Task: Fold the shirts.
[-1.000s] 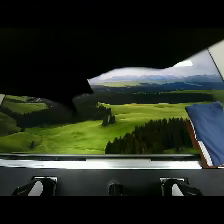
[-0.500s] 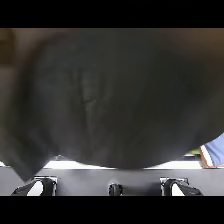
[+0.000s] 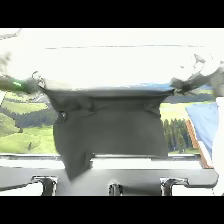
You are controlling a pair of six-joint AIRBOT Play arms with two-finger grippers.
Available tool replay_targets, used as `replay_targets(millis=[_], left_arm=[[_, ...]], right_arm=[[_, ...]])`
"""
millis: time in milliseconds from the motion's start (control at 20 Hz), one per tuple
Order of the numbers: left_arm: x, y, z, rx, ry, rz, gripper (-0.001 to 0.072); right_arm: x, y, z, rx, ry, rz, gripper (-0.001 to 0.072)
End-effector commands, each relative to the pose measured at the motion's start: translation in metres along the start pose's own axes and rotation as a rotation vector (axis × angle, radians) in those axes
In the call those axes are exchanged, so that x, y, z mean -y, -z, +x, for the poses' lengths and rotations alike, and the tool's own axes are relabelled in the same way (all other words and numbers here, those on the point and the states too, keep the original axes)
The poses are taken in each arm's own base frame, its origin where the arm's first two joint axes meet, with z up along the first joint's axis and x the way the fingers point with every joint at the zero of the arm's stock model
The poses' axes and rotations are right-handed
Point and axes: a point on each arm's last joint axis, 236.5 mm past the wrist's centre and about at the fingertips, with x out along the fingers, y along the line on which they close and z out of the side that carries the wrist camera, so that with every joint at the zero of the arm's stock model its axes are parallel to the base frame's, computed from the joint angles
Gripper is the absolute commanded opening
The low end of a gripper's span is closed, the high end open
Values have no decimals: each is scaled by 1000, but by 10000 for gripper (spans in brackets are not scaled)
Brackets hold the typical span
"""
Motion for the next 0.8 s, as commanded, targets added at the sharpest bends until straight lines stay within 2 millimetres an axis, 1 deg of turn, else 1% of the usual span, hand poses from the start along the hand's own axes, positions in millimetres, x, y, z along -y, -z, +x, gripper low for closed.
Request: replay_targets(millis=[0, 50, 100, 150, 200, 250, 300, 350, 400, 450, 500, 550, 650, 700, 750], left_arm=[[-4, 5, 88, -28, 22, -17, 28], [0, -14, 95, 45, 30, -33, 28], [6, -32, 99, 124, 42, -53, 28], [10, -45, 103, 179, 49, -66, 28], [13, -52, 108, 209, 51, -73, 28], [15, -52, 113, 213, 54, -74, 28], [18, -50, 117, 203, 57, -70, 28], [22, -46, 117, 187, 64, -65, 28], [25, -40, 115, 159, 75, -60, 28], [28, -29, 113, 113, 87, -56, 28], [34, -11, 113, 36, 110, -52, 28], [39, 12, 115, -61, 131, -46, 28], [46, 61, 120, -240, 161, -45, 28], [46, 82, 124, -308, 165, -69, 28], [45, 95, 129, -341, 164, -93, 28]], right_arm=[[-4, -48, 50, 192, -28, 55, 35], [-6, -68, 45, 279, -41, 55, 35], [-8, -83, 40, 345, -52, 55, 35], [-9, -90, 39, 379, -59, 67, 35], [-8, -91, 44, 379, -60, 77, 35], [-6, -86, 52, 355, -55, 79, 35], [-4, -80, 61, 326, -48, 80, 34], [-1, -77, 65, 310, -42, 79, 34], [6, -77, 65, 307, -29, 68, 35], [16, -77, 64, 304, -16, 63, 37], [27, -75, 64, 287, -4, 73, 36], [40, -68, 67, 250, 11, 92, 36], [55, -44, 80, 143, 32, 113, 37], [57, -31, 89, 87, 37, 105, 37], [56, -19, 96, 35, 37, 89, 37]])
